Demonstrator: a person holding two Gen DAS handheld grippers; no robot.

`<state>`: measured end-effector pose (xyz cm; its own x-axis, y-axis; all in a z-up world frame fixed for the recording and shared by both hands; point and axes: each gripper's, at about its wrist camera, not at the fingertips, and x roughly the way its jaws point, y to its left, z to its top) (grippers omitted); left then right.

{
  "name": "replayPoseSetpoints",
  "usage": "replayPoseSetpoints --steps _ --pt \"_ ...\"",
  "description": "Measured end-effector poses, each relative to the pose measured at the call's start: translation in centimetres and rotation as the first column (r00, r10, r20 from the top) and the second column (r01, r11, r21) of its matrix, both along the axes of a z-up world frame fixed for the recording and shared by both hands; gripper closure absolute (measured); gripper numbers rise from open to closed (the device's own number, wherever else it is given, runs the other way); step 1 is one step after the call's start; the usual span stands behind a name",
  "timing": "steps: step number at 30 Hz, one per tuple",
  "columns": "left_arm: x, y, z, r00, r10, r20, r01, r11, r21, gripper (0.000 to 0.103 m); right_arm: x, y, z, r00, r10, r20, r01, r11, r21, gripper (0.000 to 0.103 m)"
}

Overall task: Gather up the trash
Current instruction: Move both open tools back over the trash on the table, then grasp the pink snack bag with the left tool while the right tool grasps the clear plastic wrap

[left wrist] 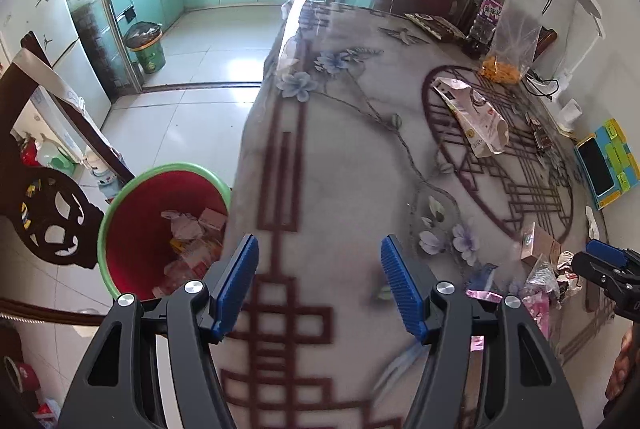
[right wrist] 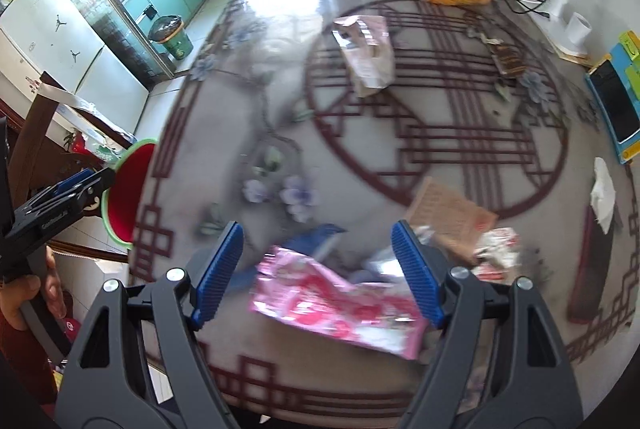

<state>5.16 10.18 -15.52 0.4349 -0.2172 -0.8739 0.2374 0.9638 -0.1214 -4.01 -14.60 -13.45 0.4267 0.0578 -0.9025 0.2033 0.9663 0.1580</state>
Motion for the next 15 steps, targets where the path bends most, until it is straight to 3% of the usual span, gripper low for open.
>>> replayPoseSetpoints --steps 5,9,15 --pt "-3.0 -4.5 -0.7 0.999 0.017 -0.031 -0.017 1.000 -0.009 0.042 -0.9 -6.0 -1.0 0.998 0.050 -0.038 -0.051 0.999 -0.015 0.025" --pt "-5.6 -8.4 -2.1 0.995 -0.017 -0.094 0.013 0.999 -0.037 0.039 -0.6 -9.0 -2.7 0.979 0.174 -0.108 -0.182 0.981 -0.067 0.025" --pt "-9.9 -12.7 -4.9 0.966 -0.072 -0.247 0.043 0.992 -0.120 0.039 -0.3 -11.6 -3.8 0.952 0.272 -0.144 -0.288 0.952 -0.104 0.024"
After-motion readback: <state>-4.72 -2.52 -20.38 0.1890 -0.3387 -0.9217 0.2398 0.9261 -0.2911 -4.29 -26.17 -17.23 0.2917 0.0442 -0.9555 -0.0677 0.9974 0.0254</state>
